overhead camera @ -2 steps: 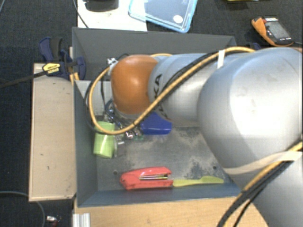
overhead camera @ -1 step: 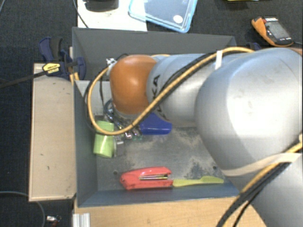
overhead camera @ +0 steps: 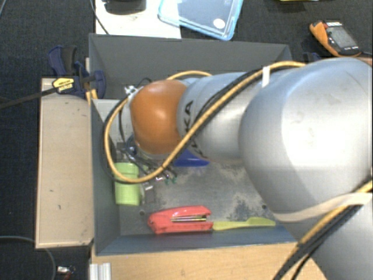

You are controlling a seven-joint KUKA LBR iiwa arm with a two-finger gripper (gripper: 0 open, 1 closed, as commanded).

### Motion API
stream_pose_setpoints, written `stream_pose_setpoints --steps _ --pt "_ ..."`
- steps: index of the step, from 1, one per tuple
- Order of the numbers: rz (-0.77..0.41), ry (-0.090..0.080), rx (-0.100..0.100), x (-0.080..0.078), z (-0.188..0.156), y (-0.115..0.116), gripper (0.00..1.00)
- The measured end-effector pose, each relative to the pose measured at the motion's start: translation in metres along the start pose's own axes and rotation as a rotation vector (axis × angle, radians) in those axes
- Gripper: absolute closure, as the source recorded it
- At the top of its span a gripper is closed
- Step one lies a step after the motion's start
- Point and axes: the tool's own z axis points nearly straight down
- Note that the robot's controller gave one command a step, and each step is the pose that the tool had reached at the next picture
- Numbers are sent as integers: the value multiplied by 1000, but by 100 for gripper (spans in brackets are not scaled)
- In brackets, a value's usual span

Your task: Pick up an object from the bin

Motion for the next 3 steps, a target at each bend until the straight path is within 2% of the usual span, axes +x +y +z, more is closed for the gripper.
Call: stream_pose_setpoints --steps 1,2,3 --pt "188 1 9 2 -11 -3 100" --pt "189 1 9 2 -11 -3 100" --pt "190 3 22 27 -10 5 100"
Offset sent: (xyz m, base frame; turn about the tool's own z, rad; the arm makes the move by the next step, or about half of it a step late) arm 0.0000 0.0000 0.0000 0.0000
